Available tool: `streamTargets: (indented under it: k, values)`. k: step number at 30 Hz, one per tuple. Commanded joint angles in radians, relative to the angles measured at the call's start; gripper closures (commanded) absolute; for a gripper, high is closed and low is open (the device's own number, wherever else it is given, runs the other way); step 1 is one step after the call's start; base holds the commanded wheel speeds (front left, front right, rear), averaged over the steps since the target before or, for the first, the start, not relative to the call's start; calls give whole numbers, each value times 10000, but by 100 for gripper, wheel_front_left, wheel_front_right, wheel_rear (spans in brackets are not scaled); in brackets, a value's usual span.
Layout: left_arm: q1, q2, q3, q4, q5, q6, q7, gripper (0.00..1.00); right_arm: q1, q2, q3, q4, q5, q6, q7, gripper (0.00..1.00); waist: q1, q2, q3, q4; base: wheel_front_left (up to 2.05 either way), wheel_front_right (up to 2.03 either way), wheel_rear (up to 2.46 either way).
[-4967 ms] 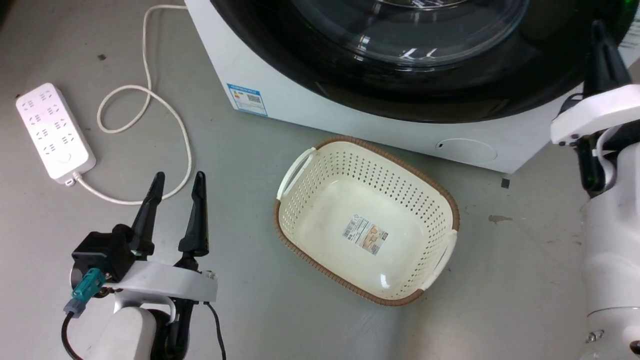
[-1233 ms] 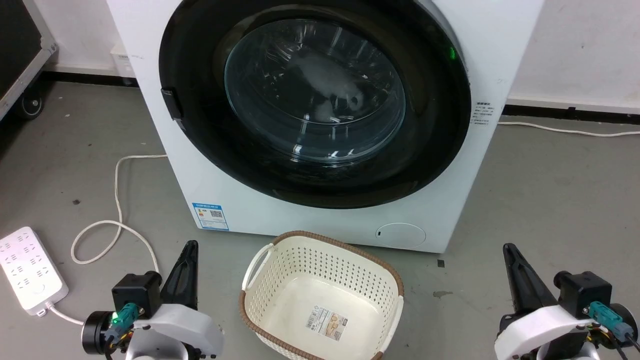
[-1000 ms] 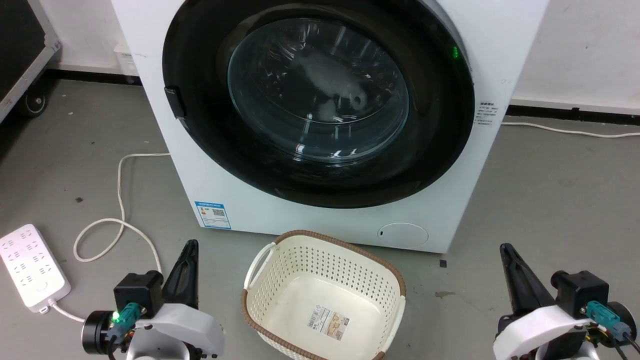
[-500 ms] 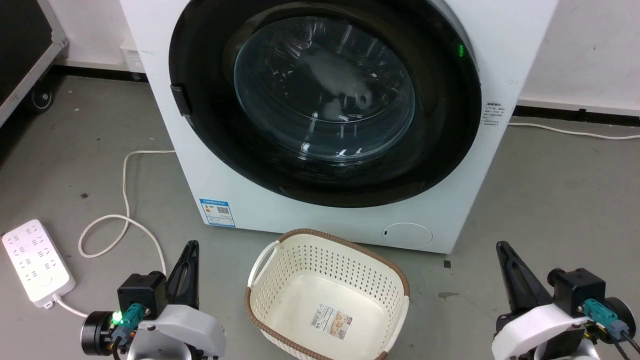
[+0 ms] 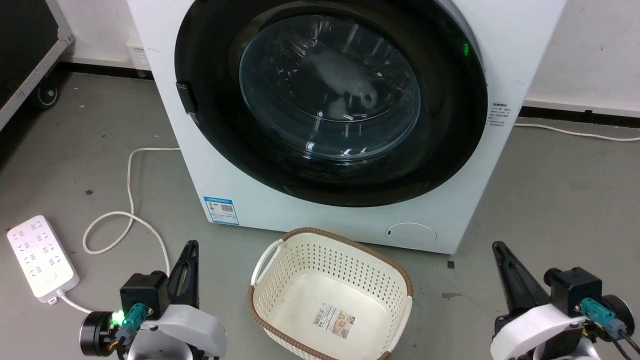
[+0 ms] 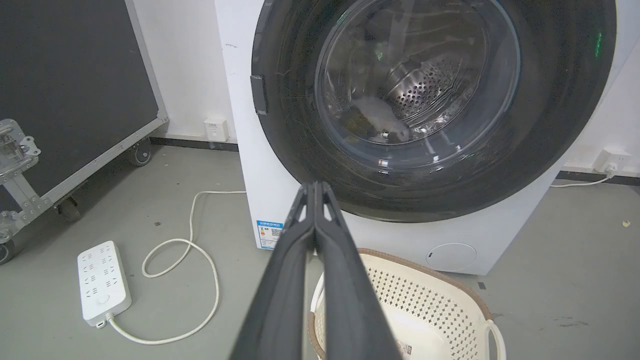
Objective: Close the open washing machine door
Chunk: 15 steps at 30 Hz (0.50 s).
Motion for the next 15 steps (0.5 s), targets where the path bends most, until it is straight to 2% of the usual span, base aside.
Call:
streamTargets:
  k: [1, 15]
  values:
    - [195, -65, 54, -101, 152, -39, 56, 100, 204, 6, 30, -117, -98, -5, 39, 100, 0, 0, 4, 16, 0, 0, 0]
    - [328, -277, 242, -401, 664, -46, 304, 100, 276, 7, 108, -412, -259, -6, 259, 100, 0, 0, 33, 149, 0, 0, 0]
